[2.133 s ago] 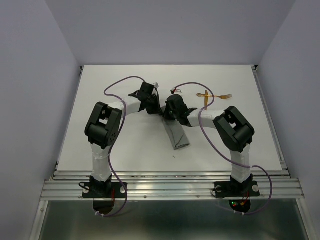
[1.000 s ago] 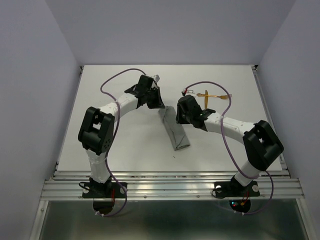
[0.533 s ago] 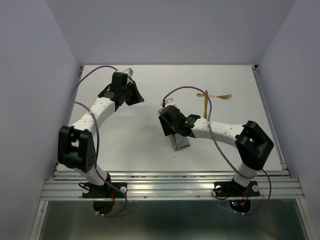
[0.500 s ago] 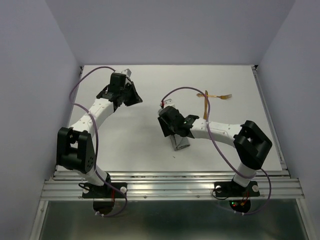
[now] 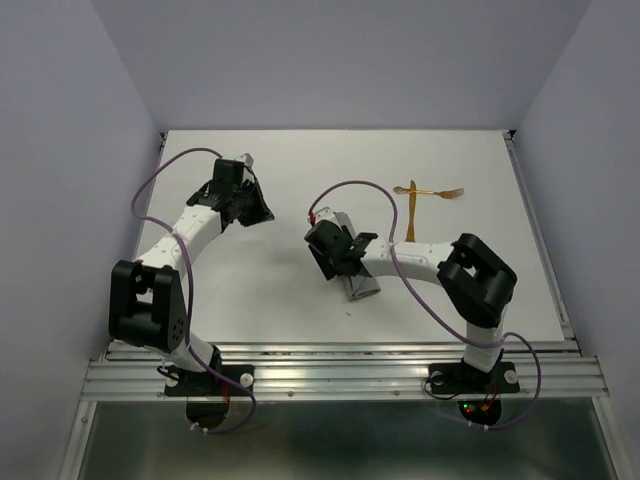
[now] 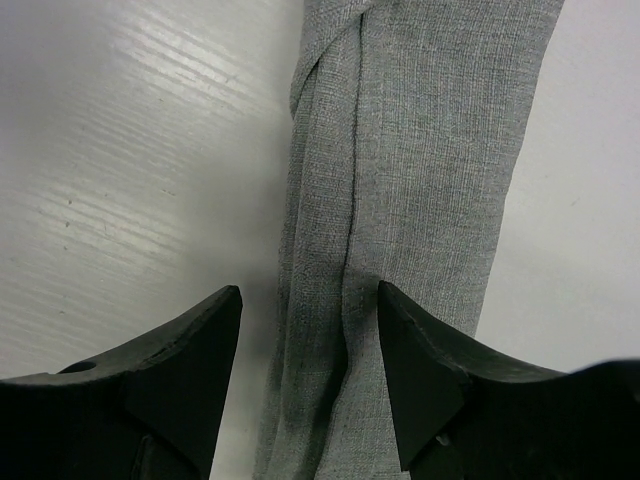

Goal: Fold the napkin into a case and place the utensils inside
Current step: Pick up the smaller rectangle-folded napkin from the center of the board.

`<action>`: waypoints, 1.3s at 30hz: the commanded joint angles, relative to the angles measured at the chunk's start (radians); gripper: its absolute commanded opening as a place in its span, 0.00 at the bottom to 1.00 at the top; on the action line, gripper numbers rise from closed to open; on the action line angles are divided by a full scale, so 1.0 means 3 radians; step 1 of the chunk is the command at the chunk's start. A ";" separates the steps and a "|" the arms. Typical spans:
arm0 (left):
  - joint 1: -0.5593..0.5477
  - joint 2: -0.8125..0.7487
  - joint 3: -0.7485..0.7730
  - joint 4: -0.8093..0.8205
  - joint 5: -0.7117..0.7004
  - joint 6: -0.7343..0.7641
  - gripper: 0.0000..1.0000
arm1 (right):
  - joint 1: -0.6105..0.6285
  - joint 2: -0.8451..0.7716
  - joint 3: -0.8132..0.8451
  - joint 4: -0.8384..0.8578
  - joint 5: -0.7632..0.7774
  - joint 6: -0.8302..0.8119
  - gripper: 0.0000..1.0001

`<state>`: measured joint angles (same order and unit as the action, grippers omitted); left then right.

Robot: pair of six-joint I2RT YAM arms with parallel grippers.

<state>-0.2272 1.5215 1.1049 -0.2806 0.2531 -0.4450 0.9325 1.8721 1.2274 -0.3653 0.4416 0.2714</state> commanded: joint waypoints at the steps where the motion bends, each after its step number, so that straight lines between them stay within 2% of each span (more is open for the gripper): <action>1: 0.0021 -0.0178 -0.0053 0.0056 -0.0031 0.0082 0.00 | 0.0108 0.0054 0.0158 -0.0051 0.0236 -0.0015 0.60; 15: 0.0021 -0.0229 -0.0191 0.0107 0.0000 0.0082 0.00 | 0.0241 0.0356 0.0280 -0.0122 0.0543 0.0046 0.43; 19: 0.0026 -0.0270 -0.0206 0.0097 -0.0015 0.0077 0.00 | 0.0307 0.0432 0.0316 -0.0143 0.0589 0.0062 0.28; 23: 0.0051 -0.0291 -0.0176 0.0046 -0.0010 0.0087 0.00 | 0.0307 0.0433 0.0383 -0.0143 0.0553 0.0082 0.07; 25: 0.0062 -0.0326 -0.0114 -0.0010 -0.0020 0.0082 0.00 | 0.0307 0.0412 0.0444 -0.0132 0.0477 0.0107 0.01; 39: 0.0358 -0.0812 0.0141 -0.0333 -0.0159 0.0113 0.00 | 0.0307 0.0182 0.0679 0.0261 -0.0755 0.0481 0.01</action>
<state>-0.1421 1.3373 1.0889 -0.3527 0.2234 -0.4335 1.0157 1.9701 1.3762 -0.3656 0.3317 0.3641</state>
